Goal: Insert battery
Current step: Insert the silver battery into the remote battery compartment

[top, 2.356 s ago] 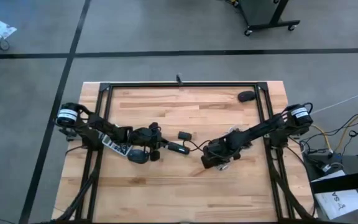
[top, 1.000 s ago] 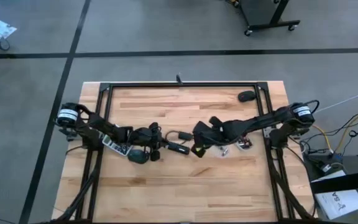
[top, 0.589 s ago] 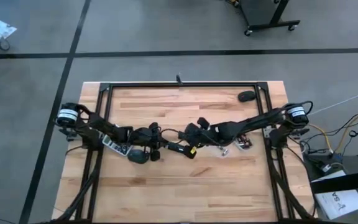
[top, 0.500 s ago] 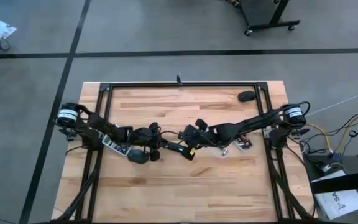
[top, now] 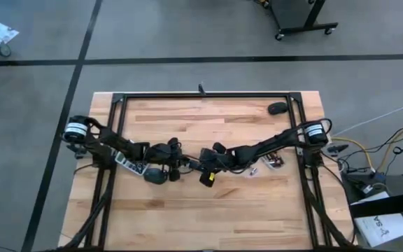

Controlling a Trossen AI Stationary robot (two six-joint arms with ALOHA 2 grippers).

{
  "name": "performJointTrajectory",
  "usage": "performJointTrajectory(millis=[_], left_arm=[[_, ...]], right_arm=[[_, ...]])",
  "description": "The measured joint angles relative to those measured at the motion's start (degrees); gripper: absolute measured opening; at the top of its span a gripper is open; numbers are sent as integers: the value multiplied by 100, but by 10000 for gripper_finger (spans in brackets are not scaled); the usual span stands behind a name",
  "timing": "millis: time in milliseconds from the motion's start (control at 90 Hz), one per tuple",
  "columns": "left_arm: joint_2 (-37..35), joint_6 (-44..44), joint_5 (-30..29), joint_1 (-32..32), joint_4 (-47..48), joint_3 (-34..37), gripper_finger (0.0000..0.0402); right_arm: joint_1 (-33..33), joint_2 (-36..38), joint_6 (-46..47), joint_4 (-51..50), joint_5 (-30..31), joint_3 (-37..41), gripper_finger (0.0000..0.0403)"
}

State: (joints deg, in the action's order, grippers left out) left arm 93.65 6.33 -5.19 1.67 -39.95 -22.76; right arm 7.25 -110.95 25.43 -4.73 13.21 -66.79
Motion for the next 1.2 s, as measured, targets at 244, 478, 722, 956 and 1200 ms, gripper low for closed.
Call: performJointTrajectory(millis=[244,478,722,956,1200], left_arm=[[-1,0,-7,1,5,0,22],[-1,0,-16,1,7,0,22],[0,0,-34,2,5,0,22],[0,0,-33,2,3,-2,22],[0,0,-30,2,4,-2,22]], right_arm=[[-2,-86,-293,96,140,-1,18],[2,-97,-567,78,134,1,18],[11,-108,-578,-187,123,45,18],[0,-97,-490,-354,-104,79,18],[-20,-210,-448,-250,-174,104,18]])
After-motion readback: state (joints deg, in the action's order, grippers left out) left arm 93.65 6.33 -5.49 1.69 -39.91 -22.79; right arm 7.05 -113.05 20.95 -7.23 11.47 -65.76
